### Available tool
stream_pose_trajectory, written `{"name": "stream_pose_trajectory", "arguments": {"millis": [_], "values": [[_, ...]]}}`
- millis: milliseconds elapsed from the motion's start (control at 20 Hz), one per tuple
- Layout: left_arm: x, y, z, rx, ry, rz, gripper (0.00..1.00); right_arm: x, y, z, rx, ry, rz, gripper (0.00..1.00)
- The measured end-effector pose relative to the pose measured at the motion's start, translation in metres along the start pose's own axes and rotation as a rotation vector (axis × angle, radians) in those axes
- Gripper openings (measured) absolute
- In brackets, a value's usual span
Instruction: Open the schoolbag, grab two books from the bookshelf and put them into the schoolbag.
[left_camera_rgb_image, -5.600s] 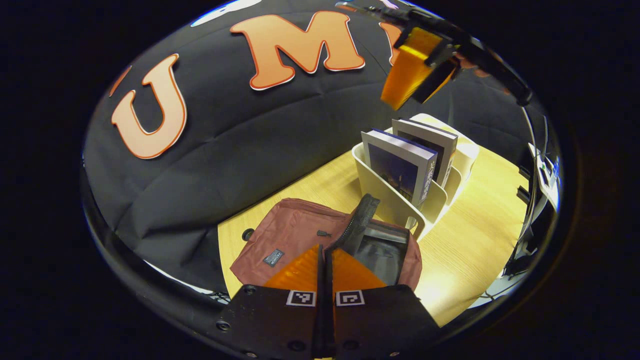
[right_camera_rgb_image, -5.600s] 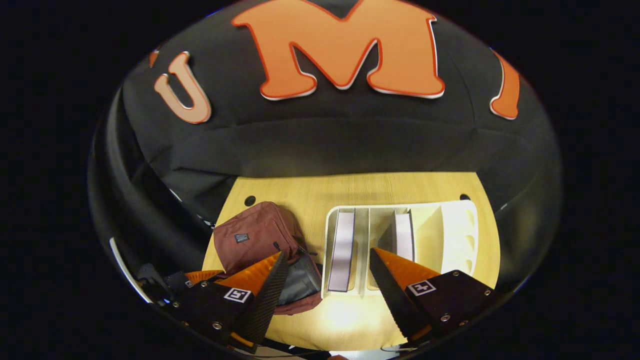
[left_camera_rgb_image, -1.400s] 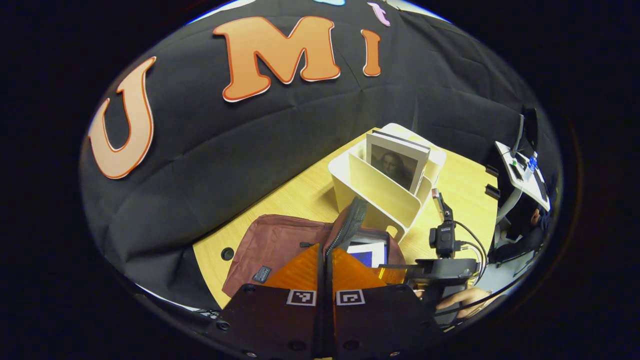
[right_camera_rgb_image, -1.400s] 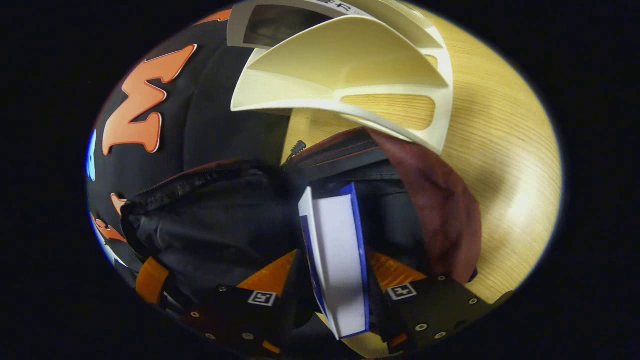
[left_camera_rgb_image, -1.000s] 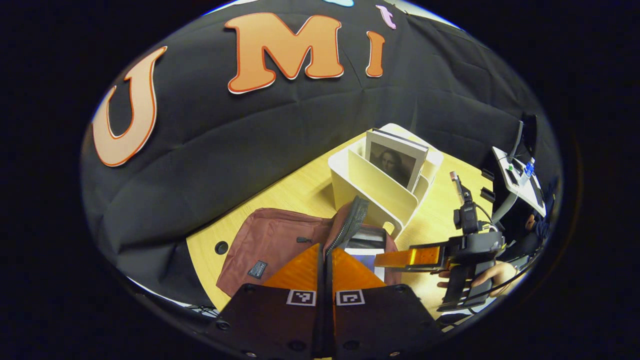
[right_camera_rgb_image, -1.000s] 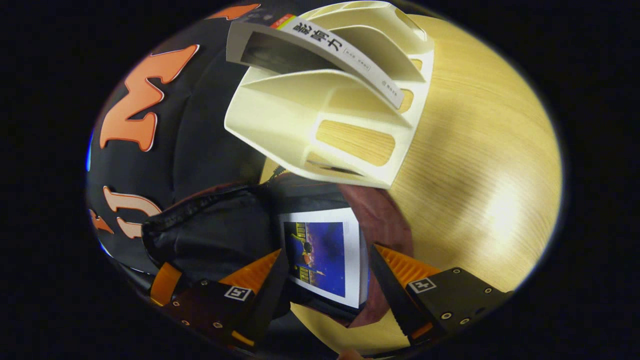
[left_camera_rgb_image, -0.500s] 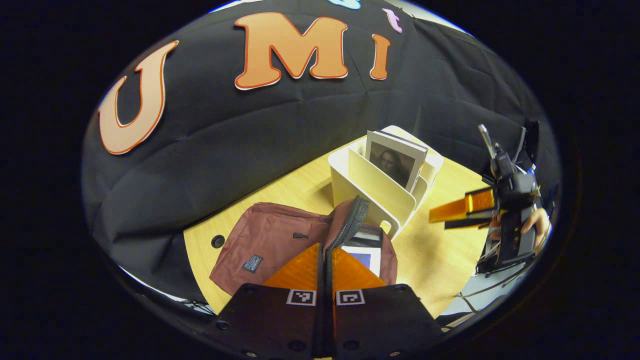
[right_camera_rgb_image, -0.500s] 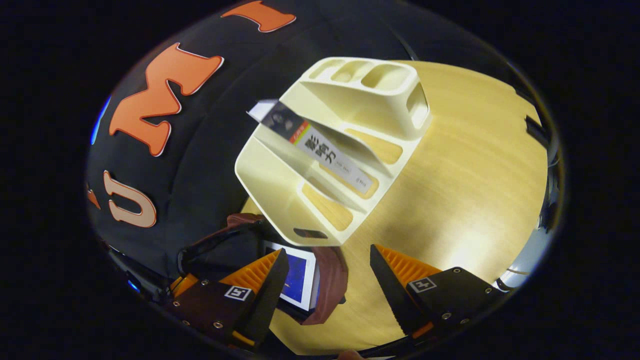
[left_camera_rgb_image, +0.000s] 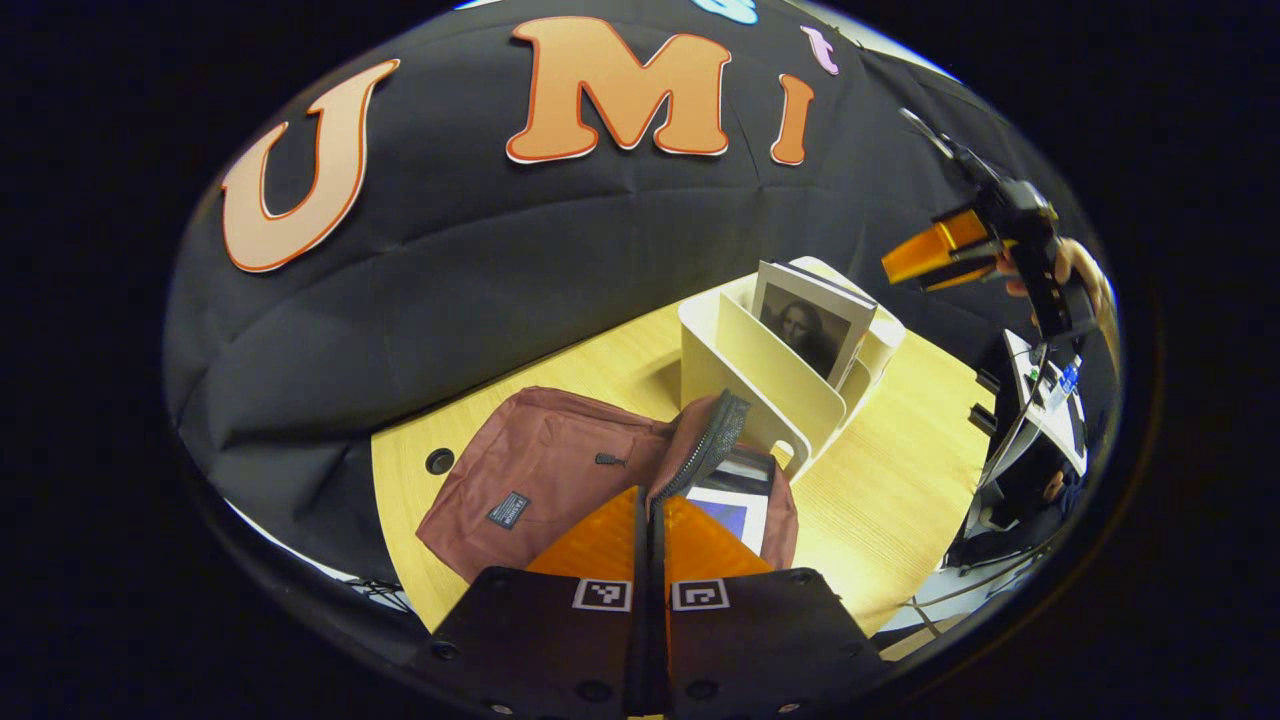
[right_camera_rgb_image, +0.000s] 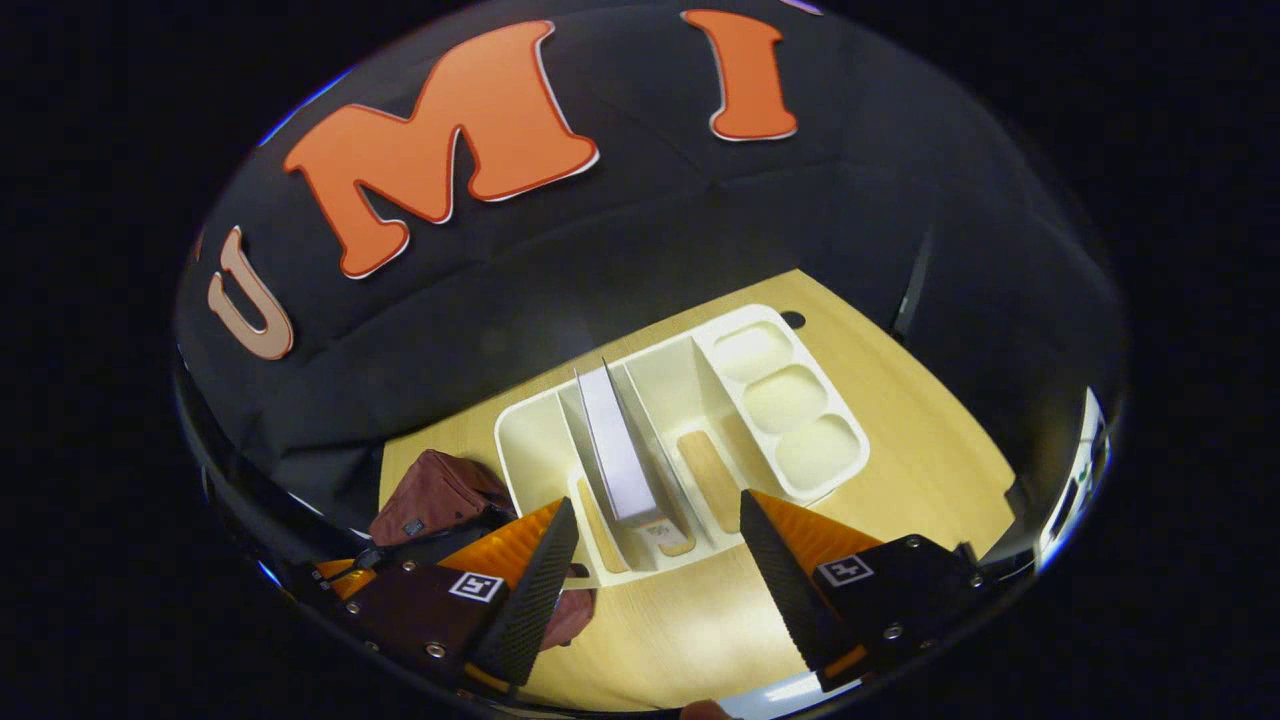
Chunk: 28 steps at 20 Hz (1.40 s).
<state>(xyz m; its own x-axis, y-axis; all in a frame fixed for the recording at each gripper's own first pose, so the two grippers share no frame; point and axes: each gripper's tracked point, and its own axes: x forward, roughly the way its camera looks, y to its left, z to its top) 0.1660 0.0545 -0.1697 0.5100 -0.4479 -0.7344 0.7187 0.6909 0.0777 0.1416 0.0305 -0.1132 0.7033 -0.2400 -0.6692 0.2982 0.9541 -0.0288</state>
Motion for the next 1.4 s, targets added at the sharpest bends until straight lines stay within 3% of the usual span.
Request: {"name": "stream_pose_trajectory", "arguments": {"millis": [300, 500, 700, 750, 800, 850, 900, 1000, 1250, 1300, 1350, 1400], "values": [[-0.003, 0.0, -0.004, -0.026, 0.015, 0.021, 0.01, 0.065, 0.029, 0.026, -0.191, 0.146, 0.004, 0.98], [-0.002, 0.001, -0.007, -0.034, 0.032, 0.038, 0.01, 0.11, 0.028, 0.005, -0.244, 0.289, -0.03, 0.98], [-0.001, -0.001, -0.011, -0.045, 0.043, 0.045, 0.01, 0.131, 0.023, -0.016, -0.298, 0.361, -0.071, 0.97], [-0.001, 0.0, -0.012, -0.049, 0.044, 0.049, 0.01, 0.133, 0.024, -0.017, -0.297, 0.366, -0.074, 0.91], [0.0, 0.0, -0.012, -0.053, 0.047, 0.051, 0.01, 0.134, 0.024, -0.018, -0.295, 0.37, -0.077, 0.76], [0.0, -0.001, -0.013, -0.056, 0.047, 0.052, 0.01, 0.135, 0.024, -0.019, -0.292, 0.377, -0.079, 0.67], [0.0, -0.001, -0.013, -0.057, 0.048, 0.051, 0.01, 0.133, 0.028, -0.02, -0.274, 0.387, -0.063, 0.5], [0.0, -0.001, -0.013, -0.052, 0.048, 0.051, 0.01, 0.131, 0.03, -0.02, -0.264, 0.389, -0.067, 0.38], [0.001, -0.004, -0.014, -0.037, 0.046, 0.044, 0.01, 0.1, 0.044, 0.0, -0.237, 0.329, -0.034, 0.35], [0.0, -0.005, -0.014, -0.035, 0.049, 0.04, 0.01, 0.09, 0.044, 0.01, -0.232, 0.302, -0.038, 0.26], [-0.001, -0.005, -0.013, -0.032, 0.046, 0.037, 0.01, 0.078, 0.044, 0.022, -0.23, 0.271, -0.044, 0.35], [0.0, -0.005, -0.013, -0.027, 0.047, 0.036, 0.01, 0.064, 0.045, 0.033, -0.23, 0.236, -0.045, 0.35]]}}
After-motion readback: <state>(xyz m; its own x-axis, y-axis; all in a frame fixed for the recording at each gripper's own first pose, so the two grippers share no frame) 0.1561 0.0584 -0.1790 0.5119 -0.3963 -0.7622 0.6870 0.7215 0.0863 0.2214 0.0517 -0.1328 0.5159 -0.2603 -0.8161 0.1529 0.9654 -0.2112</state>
